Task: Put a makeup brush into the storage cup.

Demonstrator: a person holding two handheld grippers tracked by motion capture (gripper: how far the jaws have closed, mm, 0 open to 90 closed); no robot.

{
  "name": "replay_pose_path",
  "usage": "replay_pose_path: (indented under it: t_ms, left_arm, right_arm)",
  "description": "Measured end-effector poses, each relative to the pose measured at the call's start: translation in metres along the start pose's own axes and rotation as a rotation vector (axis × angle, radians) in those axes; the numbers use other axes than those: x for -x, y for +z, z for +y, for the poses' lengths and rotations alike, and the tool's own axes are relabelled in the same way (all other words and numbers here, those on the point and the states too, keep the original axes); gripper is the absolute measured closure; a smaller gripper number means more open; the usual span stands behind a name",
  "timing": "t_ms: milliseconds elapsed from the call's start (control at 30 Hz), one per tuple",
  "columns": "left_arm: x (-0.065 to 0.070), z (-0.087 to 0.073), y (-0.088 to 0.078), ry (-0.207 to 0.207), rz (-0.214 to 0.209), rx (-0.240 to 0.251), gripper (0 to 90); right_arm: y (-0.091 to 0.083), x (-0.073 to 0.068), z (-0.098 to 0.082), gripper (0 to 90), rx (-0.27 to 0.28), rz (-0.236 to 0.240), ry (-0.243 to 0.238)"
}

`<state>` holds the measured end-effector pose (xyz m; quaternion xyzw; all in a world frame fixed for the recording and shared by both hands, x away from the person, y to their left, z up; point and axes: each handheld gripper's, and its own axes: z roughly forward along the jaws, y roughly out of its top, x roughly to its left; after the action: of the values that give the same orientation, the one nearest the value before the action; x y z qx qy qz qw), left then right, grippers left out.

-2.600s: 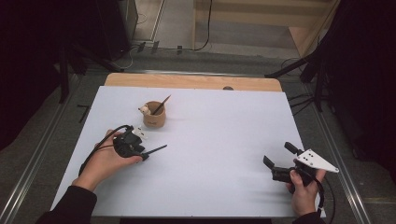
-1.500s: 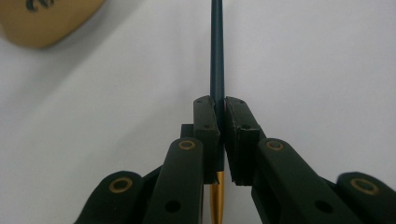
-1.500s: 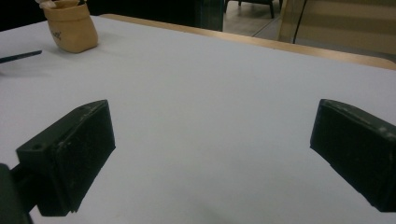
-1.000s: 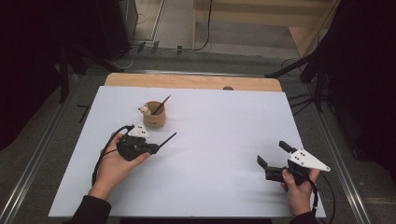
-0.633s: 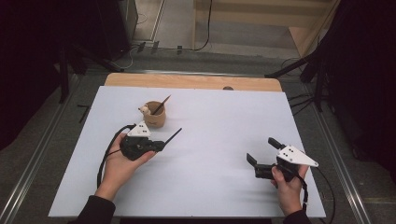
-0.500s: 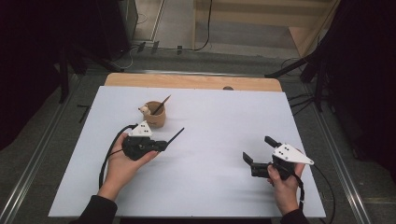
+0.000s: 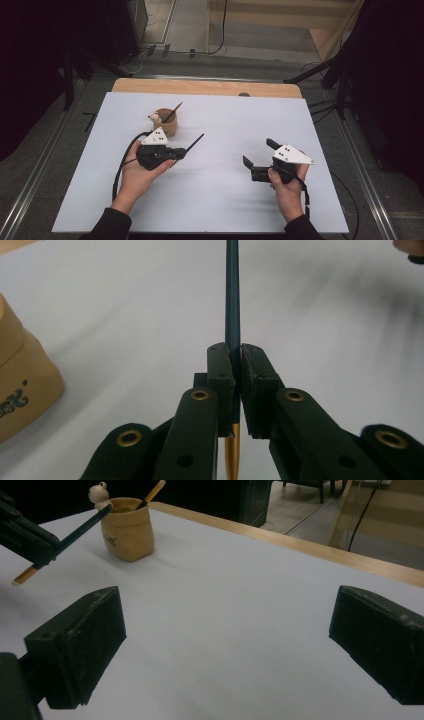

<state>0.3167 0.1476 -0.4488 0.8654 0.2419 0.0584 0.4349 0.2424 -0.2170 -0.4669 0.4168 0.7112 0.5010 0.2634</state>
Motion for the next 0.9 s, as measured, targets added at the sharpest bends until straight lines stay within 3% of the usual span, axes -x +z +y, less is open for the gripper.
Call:
replay_pose_path:
  t_ms: [433,667,767,900]
  left_arm:
    - [0.008,0.004,0.008,0.007,-0.003,0.048,84.7]
    - [0.011,0.003,0.009,-0.011,-0.027,0.091,84.7]
    - [0.015,0.003,0.012,-0.005,-0.034,0.095,84.7]
    - [0.019,0.004,0.013,-0.008,-0.044,0.113,84.7]
  right_arm:
    - [0.022,-0.023,0.018,4.6,0.016,0.044,0.067]
    - [0.033,-0.032,0.023,6.1,0.017,0.067,0.071]
    - [0.037,-0.036,0.024,14.9,0.026,0.066,0.079]
    - [0.043,-0.041,0.024,16.7,0.033,0.069,0.103]
